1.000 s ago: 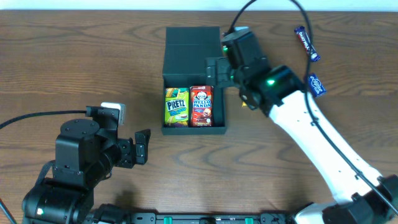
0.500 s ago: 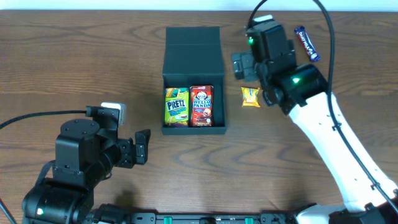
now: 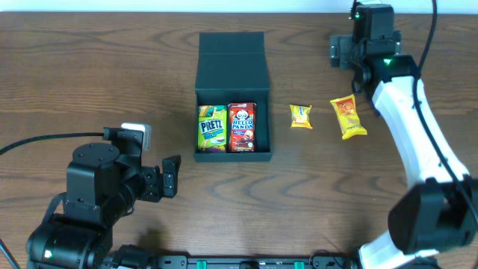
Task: Pack container
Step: 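Move the right gripper to the blue Dairy Milk bar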
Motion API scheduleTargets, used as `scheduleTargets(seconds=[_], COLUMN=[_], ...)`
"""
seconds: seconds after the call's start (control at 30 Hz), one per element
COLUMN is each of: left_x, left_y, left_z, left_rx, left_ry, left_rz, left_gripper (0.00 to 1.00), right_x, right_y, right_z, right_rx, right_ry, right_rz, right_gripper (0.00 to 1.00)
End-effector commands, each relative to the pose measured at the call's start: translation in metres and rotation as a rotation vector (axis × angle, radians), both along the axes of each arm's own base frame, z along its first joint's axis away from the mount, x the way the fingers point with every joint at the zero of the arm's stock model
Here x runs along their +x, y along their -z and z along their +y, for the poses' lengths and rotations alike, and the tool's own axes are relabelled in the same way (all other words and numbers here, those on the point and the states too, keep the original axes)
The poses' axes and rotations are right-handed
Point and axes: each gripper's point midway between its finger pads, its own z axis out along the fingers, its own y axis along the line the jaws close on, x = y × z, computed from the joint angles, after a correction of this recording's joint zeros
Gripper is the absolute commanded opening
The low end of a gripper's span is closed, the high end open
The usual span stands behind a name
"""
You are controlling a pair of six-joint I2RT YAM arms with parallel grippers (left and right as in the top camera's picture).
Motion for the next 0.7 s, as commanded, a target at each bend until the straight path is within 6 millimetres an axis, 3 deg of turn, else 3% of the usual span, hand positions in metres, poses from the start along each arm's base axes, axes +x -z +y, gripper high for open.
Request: scheduleTargets(seconds=[0.0, 0.27, 0.67], left_x=[0.0, 0.0, 0.0], left_y=[-0.001, -0.001, -0.001], left_z=[0.0, 0.0, 0.0], left_rx=[0.003, 0.003, 0.003], left_ry=[0.006, 0.006, 0.006], left_rz=[-0.003, -0.003, -0.003], left_gripper=[0.95, 0.95, 0.95], right_x=[0.017, 0.055, 0.075], right_y=[0.019, 0.074, 0.142], right_z=[-0.02, -0.061, -0.098], right_rx=[-0.006, -0.011, 0.045], right_ry=[0.027, 0.097, 0.09], right_rz=[0.008, -0.017, 0.005], right_gripper=[0.99, 0.99, 0.97])
